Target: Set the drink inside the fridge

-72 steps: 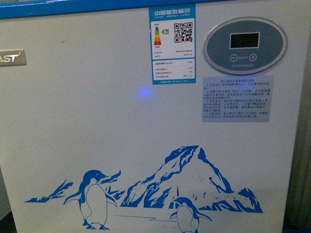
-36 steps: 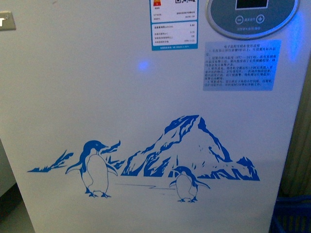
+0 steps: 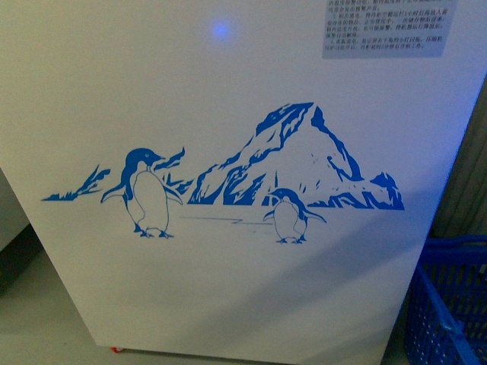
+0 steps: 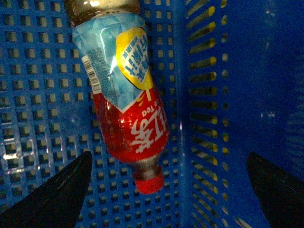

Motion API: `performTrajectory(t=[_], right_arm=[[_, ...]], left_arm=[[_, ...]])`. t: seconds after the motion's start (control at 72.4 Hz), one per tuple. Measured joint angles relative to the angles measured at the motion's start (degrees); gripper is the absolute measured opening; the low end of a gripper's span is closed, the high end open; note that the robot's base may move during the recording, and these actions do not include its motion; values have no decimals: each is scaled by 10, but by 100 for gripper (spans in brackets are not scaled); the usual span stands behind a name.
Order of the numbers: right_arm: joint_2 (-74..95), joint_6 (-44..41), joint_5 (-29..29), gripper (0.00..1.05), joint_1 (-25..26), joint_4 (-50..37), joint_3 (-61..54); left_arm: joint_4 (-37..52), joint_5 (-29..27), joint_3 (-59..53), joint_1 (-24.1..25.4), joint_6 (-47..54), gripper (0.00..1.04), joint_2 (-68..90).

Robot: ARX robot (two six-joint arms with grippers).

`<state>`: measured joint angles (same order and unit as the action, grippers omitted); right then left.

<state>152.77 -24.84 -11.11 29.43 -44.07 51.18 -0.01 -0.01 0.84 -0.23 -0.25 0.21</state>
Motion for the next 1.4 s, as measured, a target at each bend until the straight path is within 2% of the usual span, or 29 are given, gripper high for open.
performTrajectory(t=[0.304,0.511,0.774,1.009,1.133,1.216,1.396], right_arm=[[109,73,-21,97,-30,107,153],[144,87,-30,97,-28,128,211],[177,105,-10,97,-17,209,275],[183,127,13,67,-13,238,292],[160,147,37,49,-21,216,244],[123,179,57,44,-38,200,177],[0,220,88,42,-69,183,64]], left_arm=[[0,0,0,0,0,97,0],[0,0,0,0,0,97,0],[0,0,0,0,0,97,0],[0,0,0,0,0,97,0],[0,0,0,0,0,97,0],[0,0,0,0,0,97,0],[0,0,0,0,0,97,0]])
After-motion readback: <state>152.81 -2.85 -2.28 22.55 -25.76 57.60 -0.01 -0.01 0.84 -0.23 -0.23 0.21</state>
